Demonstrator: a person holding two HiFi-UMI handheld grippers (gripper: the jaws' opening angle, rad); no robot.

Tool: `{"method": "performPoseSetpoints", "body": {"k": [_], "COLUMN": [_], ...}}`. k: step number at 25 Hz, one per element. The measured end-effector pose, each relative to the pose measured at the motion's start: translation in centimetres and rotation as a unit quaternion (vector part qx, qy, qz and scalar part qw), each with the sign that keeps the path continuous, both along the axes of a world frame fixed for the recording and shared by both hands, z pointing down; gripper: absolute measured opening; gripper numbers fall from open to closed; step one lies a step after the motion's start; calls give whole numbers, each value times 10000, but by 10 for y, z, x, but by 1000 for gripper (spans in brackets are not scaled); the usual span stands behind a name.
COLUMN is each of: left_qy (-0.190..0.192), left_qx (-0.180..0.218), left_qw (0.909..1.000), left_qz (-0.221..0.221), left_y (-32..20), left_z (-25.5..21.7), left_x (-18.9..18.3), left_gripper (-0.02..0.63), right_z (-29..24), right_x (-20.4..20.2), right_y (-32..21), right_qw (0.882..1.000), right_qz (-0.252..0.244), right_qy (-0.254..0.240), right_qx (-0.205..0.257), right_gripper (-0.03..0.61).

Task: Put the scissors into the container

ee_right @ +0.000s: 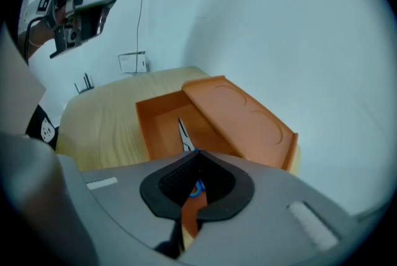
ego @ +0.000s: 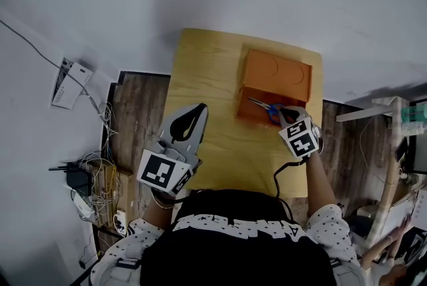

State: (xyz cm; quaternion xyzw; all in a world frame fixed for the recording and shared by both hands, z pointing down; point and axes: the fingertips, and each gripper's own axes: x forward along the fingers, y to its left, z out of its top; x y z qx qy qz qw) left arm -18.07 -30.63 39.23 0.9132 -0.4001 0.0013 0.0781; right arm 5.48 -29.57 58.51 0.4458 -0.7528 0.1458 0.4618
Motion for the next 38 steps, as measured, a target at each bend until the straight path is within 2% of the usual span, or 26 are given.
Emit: {"method": "performPoseSetpoints", "body": {"k": [3, 6, 12, 18, 23, 38], "left_qy": [-16, -20, -87, -189, -220, -278], "left_qx": [20, 32, 131, 258, 361, 406], "left_qw": [10000, 9999, 9990, 9976, 9964, 9961], "left_qz": [82, 133, 411, 618, 734, 731], "left_y": [6, 13, 36, 57, 70, 85], "left_z": [-2, -5, -16, -28, -35, -38], "left_x": [6, 14, 45, 72, 84, 91], "left_gripper": [2, 2, 2, 2, 2, 2], "right_z": [-29, -58, -108, -149, -166, -192], "right_x": [-6, -8, -7, 1, 5, -6], "right_y": [6, 18, 49, 79, 94, 110], "right_qw": [9961, 9857, 9604, 9447, 9368, 9352], "right_qz": [408, 791, 1227, 1243, 1179, 720], "right_qy": [-548, -1038, -1911, -2248, -2408, -2460], "right_qx": [553, 1065, 1611, 2037, 2250, 2442], "right_gripper": [14, 14, 14, 14, 14, 14]}}
